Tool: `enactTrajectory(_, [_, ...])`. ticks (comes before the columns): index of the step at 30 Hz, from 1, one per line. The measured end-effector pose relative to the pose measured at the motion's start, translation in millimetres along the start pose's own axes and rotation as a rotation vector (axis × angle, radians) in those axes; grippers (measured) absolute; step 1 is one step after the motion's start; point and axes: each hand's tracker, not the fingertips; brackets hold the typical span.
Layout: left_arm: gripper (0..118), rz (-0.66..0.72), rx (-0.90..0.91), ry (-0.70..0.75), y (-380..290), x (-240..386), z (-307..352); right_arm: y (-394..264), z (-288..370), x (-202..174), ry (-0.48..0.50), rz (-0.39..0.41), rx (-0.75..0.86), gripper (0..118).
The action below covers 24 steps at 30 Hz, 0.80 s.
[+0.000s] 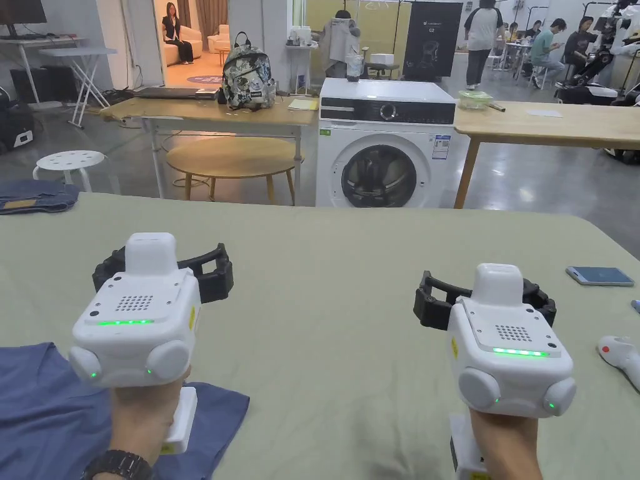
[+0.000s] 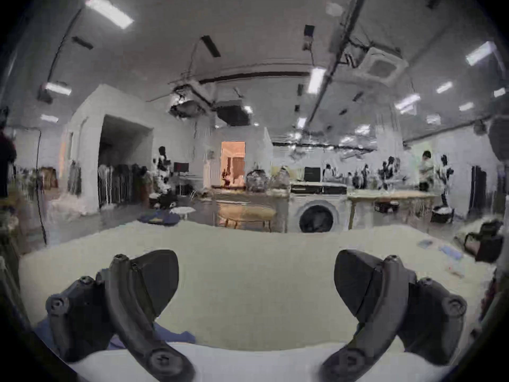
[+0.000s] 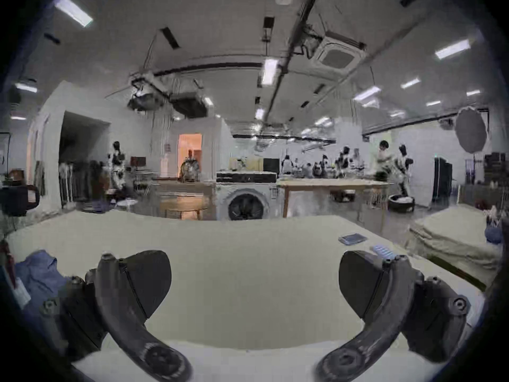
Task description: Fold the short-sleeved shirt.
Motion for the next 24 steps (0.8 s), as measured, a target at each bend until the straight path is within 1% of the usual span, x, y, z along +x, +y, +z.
enactTrajectory(5, [113,-0.079,-0.009,0.032,1.4,11.0,-4.7,4.8,-4.0,-6.7,0.0,0.041,-0.004,118])
enactTrajectory(9, [112,-0.12,-0.011,0.052,2.0,12.9,-6.2,9.1,-4.3,-7.1,-0.013,0.038,-0.003,118])
enactTrajectory(10, [109,-0.118,-0.008,0.051,2.1,12.5,-5.9,9.6,-7.8,-5.3,-0.018,0.034,-0.002,115])
enactTrajectory(11, [105,-0.115,-0.005,0.05,2.4,11.6,-5.1,10.5,-8.7,-4.3,-0.015,0.029,0.002,105])
enactTrajectory(12, [99,-0.109,-0.003,0.053,2.8,11.6,-4.8,11.6,-9.1,-4.7,-0.015,0.027,0.007,89])
enactTrajectory(13, [90,-0.109,-0.007,0.06,3.7,12.7,-5.0,12.6,-9.5,-5.9,-0.019,0.03,0.013,61])
enactTrajectory(14, [80,-0.107,-0.01,0.072,4.3,14.3,-5.4,13.0,-10.6,-6.1,-0.025,0.031,0.018,39])
enactTrajectory(15, [69,-0.105,-0.015,0.082,5.5,14.5,-5.0,13.9,-11.3,-6.7,-0.031,0.036,0.021,22])
enactTrajectory(16, [51,-0.103,-0.015,0.09,5.9,15.2,-4.5,14.9,-11.8,-7.9,-0.034,0.033,0.022,13])
enactTrajectory(17, [35,-0.1,-0.015,0.098,6.3,15.9,-3.9,15.6,-11.8,-9.1,-0.039,0.033,0.024,6])
enactTrajectory(18, [18,-0.092,-0.013,0.113,6.7,16.3,-2.7,16.9,-10.1,-8.4,-0.024,0.025,0.022,0])
enactTrajectory(19, [2,-0.085,-0.011,0.119,7.1,15.8,-1.9,17.3,-9.1,-8.8,-0.011,0.025,0.022,0])
enactTrajectory(21, [0,-0.074,-0.002,0.133,8.2,15.5,1.8,17.6,-7.4,-11.9,-0.002,0.029,0.026,0])
enactTrajectory(22, [0,-0.026,0.007,0.088,8.9,14.0,3.8,18.2,-5.3,-12.1,0.01,0.032,0.032,0])
enactTrajectory(23, [0,-0.023,0.001,0.075,9.6,12.8,3.8,18.3,-4.4,-13.6,0.014,0.039,0.034,0])
enactTrajectory(24, [0,-0.037,-0.003,0.092,10.3,14.9,3.0,18.1,-4.1,-16.0,0.01,0.049,0.039,0])
